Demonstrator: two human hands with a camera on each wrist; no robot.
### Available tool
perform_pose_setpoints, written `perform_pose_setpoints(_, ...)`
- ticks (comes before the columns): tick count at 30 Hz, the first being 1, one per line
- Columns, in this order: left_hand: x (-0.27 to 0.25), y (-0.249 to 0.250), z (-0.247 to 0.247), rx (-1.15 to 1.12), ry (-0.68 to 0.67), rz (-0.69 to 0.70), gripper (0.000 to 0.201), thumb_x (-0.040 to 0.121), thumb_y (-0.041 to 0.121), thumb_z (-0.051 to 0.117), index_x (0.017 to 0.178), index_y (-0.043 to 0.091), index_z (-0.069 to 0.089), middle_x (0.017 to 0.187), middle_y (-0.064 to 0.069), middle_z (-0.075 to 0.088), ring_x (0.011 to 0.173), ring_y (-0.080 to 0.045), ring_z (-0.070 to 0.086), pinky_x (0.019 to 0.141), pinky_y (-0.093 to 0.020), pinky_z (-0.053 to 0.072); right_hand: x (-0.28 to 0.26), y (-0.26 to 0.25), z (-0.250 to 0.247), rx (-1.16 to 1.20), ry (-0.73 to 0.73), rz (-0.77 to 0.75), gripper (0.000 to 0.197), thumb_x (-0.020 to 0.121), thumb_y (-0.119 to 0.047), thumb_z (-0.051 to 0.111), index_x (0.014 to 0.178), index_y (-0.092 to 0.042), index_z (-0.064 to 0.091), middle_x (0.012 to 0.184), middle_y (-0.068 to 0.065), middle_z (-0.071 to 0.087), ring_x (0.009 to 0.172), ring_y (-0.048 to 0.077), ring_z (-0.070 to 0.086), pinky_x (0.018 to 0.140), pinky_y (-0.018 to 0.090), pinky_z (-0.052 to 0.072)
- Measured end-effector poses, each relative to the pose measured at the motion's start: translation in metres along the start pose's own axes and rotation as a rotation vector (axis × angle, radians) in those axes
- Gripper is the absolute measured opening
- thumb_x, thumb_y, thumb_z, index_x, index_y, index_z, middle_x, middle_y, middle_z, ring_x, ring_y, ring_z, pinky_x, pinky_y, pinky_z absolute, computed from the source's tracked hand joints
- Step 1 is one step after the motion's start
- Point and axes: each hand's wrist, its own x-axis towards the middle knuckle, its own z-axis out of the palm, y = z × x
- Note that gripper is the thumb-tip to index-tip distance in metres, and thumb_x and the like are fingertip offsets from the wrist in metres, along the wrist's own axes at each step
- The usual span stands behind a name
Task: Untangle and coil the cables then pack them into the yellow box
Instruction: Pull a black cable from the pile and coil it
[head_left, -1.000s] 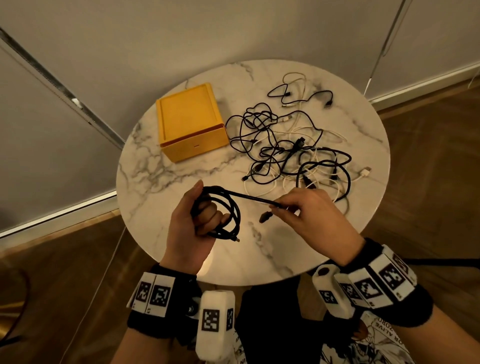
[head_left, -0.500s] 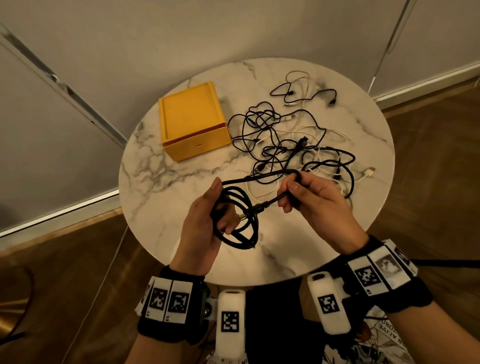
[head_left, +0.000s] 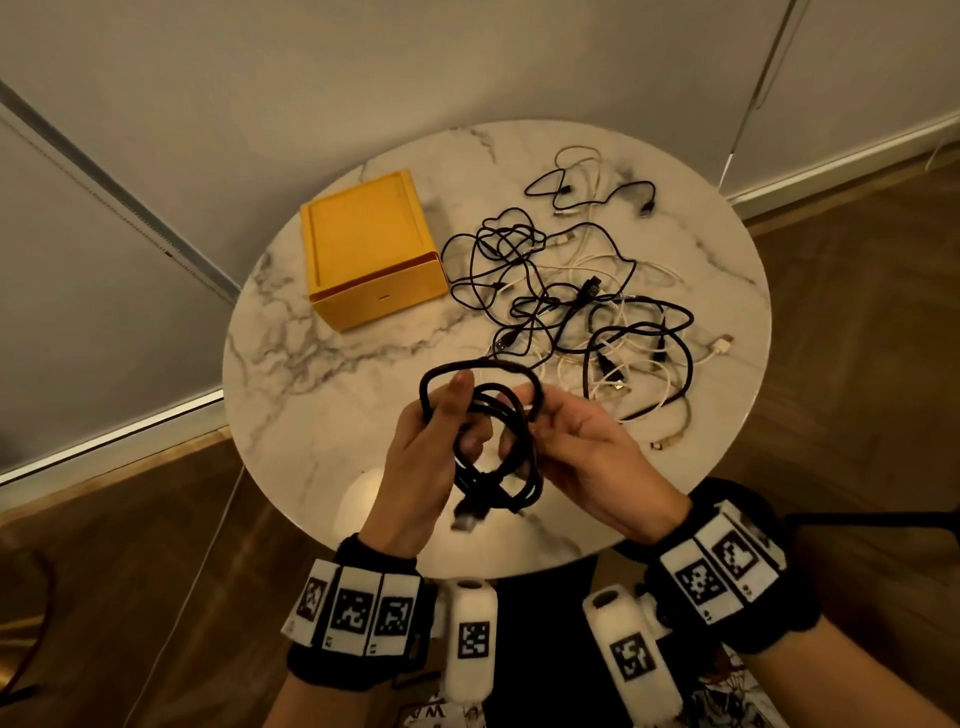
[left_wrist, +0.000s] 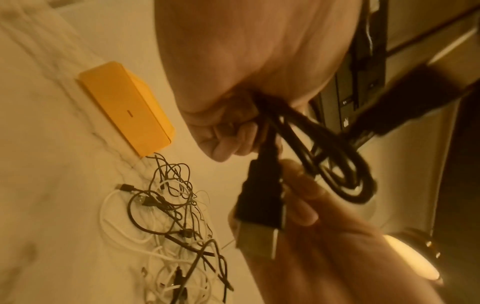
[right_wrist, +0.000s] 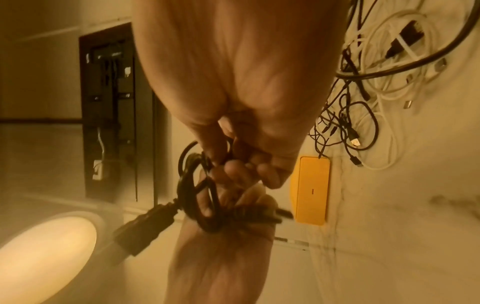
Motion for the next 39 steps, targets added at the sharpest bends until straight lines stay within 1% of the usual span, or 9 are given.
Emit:
perform_pose_setpoints(5, 0.007, -0.01, -0.008, 0.033, 0.142, 0.083, 0.038, 0.084, 0.047, 0.048, 0.054, 0.023, 0.048, 0.049, 0.005, 0.037, 0.048, -0.013, 0.03, 0.05, -0.029, 0.026, -0.005, -0.006, 0.004, -0.236, 0.005, 0.051, 0.03, 0.094, -0.026, 0.045, 0.109, -0.015, 0.068, 0.087, 0.007, 0.063, 0.074, 0.013, 0.052, 0.061, 0.021, 0.039)
perform_pose_setpoints(12, 0.011, -0.018, -0.006, 0.047, 0.171, 0.146, 0.039, 0.1, 0.022, 0.043, 0.061, 0.017, 0.042, 0.047, 0.009, 0.035, 0.046, -0.009, 0.03, 0.048, -0.023, 0.028, 0.0, -0.012, 0.01, -0.303, 0.259, -0.085, 0.042, 0.077, -0.011, 0.074, 0.117, -0.009, 0.063, 0.075, -0.003, 0.066, 0.073, 0.013, 0.063, 0.065, 0.021, 0.05)
perform_pose_setpoints(18, 0.014, -0.018, 0.002, 0.019, 0.176, 0.105, 0.04, 0.101, 0.018, 0.042, 0.061, 0.017, 0.047, 0.044, 0.006, 0.034, 0.042, -0.009, 0.031, 0.043, -0.02, 0.027, -0.001, -0.008, 0.014, -0.675, 0.183, -0.098, 0.041, 0.083, -0.006, 0.072, 0.119, -0.022, 0.062, 0.084, 0.001, 0.073, 0.08, 0.019, 0.068, 0.083, 0.042, 0.054)
perform_pose_setpoints(23, 0.01, -0.013, -0.001, 0.036, 0.141, 0.134, 0.043, 0.099, 0.026, 0.043, 0.059, 0.012, 0.039, 0.045, 0.007, 0.033, 0.041, -0.007, 0.029, 0.042, -0.021, 0.027, 0.002, -0.012, 0.014, -0.345, 0.096, -0.034, 0.045, 0.086, 0.004, 0.064, 0.123, -0.022, 0.056, 0.089, 0.009, 0.075, 0.086, 0.02, 0.071, 0.084, 0.033, 0.055)
perform_pose_setpoints(26, 0.013, -0.009, -0.001, 0.035, 0.136, 0.22, 0.028, 0.097, 0.025, 0.049, 0.074, 0.009, 0.052, 0.046, 0.009, 0.033, 0.04, -0.007, 0.029, 0.04, -0.019, 0.026, 0.002, -0.011, 0.012, -0.123, 0.109, 0.014, 0.047, 0.086, 0.003, 0.062, 0.131, -0.01, 0.052, 0.092, 0.018, 0.074, 0.087, 0.025, 0.071, 0.082, 0.025, 0.052)
perform_pose_setpoints(28, 0.02, -0.01, -0.003, 0.073, 0.131, 0.334, 0.014, 0.097, 0.022, 0.055, 0.103, 0.011, 0.058, 0.05, 0.011, 0.04, 0.042, -0.006, 0.035, 0.043, -0.019, 0.031, 0.002, -0.009, 0.014, -0.044, 0.099, 0.034, 0.041, 0.088, -0.004, 0.062, 0.129, -0.007, 0.054, 0.097, 0.023, 0.072, 0.091, 0.031, 0.07, 0.086, 0.031, 0.05)
perform_pose_setpoints(32, 0.02, -0.011, -0.006, 0.272, 0.1, 0.454, 0.037, 0.099, 0.019, 0.051, 0.133, 0.031, 0.052, 0.072, 0.017, 0.059, 0.069, -0.005, 0.06, 0.067, -0.025, 0.052, -0.001, -0.009, 0.015, 0.05, 0.041, 0.081, 0.032, 0.091, -0.01, 0.05, 0.123, -0.01, 0.058, 0.094, 0.022, 0.071, 0.093, 0.031, 0.068, 0.105, 0.059, 0.034)
perform_pose_setpoints(35, 0.017, -0.012, -0.006, 0.351, 0.099, 0.498, 0.039, 0.1, 0.024, 0.049, 0.136, 0.038, 0.047, 0.068, 0.02, 0.056, 0.068, 0.0, 0.057, 0.068, -0.013, 0.047, 0.0, -0.01, 0.011, -0.004, 0.038, 0.113, 0.036, 0.091, -0.013, 0.051, 0.127, -0.009, 0.053, 0.095, 0.025, 0.071, 0.104, 0.037, 0.065, 0.112, 0.056, 0.031)
perform_pose_setpoints(39, 0.014, -0.008, -0.007, 0.343, 0.06, 0.47, 0.039, 0.092, 0.026, 0.055, 0.13, 0.021, 0.057, 0.072, 0.007, 0.063, 0.071, -0.004, 0.065, 0.063, -0.011, 0.049, 0.003, -0.011, 0.009, -0.096, 0.089, 0.118, 0.034, 0.09, -0.018, 0.055, 0.12, -0.002, 0.052, 0.106, 0.031, 0.067, 0.111, 0.042, 0.061, 0.111, 0.053, 0.035)
